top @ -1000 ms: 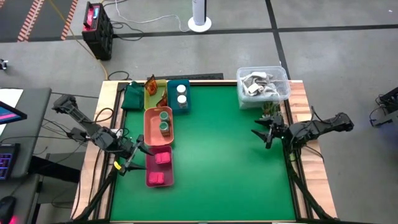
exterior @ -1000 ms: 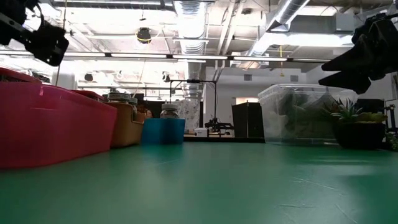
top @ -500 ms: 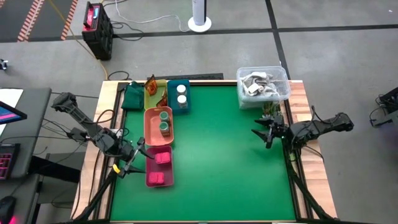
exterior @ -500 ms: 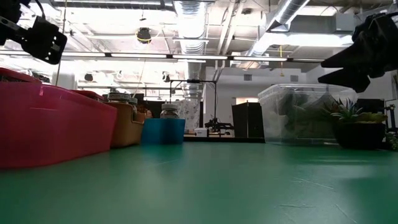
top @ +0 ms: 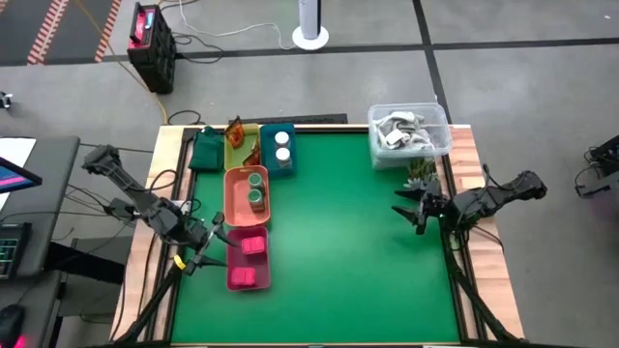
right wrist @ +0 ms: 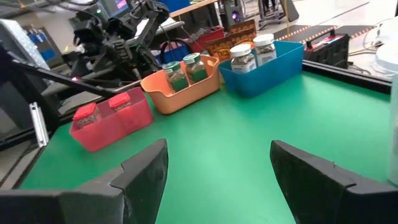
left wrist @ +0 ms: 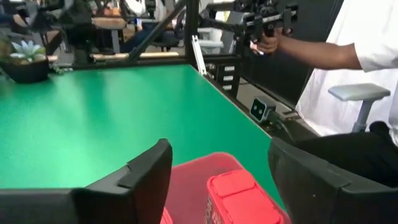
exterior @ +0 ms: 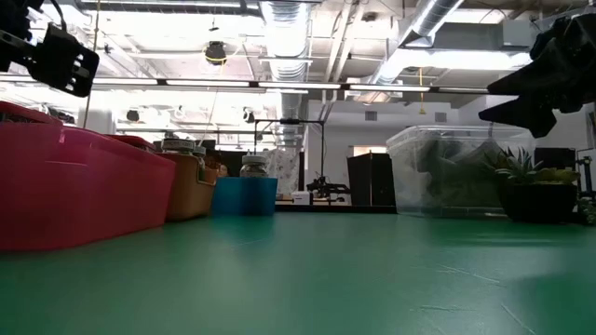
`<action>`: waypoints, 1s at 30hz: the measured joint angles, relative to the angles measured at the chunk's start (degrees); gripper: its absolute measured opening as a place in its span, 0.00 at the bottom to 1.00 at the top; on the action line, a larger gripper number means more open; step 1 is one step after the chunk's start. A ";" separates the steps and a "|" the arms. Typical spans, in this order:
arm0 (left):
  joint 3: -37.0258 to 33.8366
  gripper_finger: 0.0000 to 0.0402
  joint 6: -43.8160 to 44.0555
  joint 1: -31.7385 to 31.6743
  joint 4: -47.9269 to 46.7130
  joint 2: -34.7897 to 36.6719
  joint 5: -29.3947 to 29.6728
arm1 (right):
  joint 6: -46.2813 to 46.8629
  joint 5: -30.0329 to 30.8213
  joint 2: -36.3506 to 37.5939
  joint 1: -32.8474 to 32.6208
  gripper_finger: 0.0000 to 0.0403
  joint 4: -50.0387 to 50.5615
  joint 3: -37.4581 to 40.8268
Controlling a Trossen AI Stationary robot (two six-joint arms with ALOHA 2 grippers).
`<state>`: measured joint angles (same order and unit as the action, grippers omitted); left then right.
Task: Sort spices by type
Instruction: Return to Home Position
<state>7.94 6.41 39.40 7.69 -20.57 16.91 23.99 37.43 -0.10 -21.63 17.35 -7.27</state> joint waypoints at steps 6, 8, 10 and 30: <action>0.00 0.53 -0.31 -0.02 -2.14 6.28 1.37 | -1.54 -0.11 0.00 0.02 0.76 2.27 -5.14; 0.00 0.51 -0.28 0.02 -3.62 7.45 1.35 | -2.96 -0.13 0.00 -0.02 0.76 2.36 -6.34; -0.01 0.50 0.21 0.09 -4.89 7.87 1.12 | -3.85 -0.11 -0.02 -0.02 0.76 2.31 -6.86; -7.26 0.49 0.92 0.24 3.46 8.43 -0.16 | -2.41 0.31 -0.04 0.02 0.76 4.70 -6.03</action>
<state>0.69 7.33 39.64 11.15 -12.14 16.75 21.58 37.74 -0.14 -21.61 22.05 -13.30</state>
